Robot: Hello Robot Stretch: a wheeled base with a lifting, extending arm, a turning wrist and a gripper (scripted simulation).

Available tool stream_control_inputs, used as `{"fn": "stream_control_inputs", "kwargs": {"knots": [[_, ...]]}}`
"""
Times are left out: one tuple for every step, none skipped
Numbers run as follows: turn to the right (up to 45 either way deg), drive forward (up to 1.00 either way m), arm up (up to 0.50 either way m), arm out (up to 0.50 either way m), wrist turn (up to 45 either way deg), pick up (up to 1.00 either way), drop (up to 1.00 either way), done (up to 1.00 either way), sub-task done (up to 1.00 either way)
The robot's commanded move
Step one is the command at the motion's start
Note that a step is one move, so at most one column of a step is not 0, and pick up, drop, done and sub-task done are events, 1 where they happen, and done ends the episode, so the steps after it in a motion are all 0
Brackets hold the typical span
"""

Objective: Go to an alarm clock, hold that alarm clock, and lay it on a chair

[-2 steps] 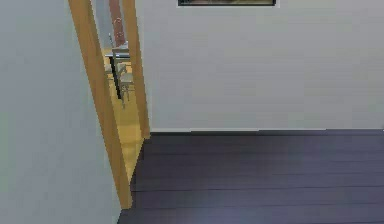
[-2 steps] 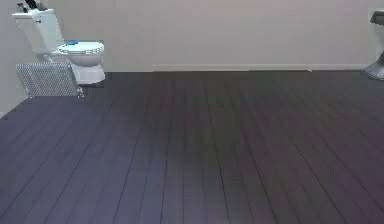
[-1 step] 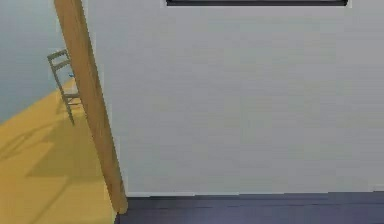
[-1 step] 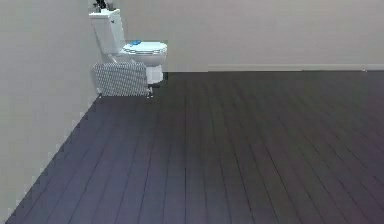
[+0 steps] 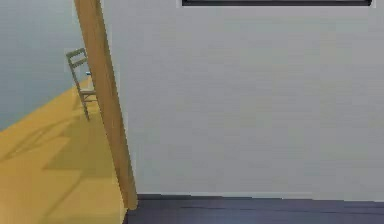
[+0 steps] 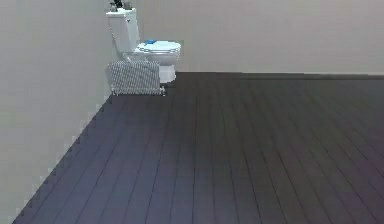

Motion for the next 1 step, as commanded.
{"fn": "stream_control_inputs", "kwargs": {"knots": [[0.0,0.50,0.00,0.00,0.0,0.00,0.00,0.00,0.00]]}}
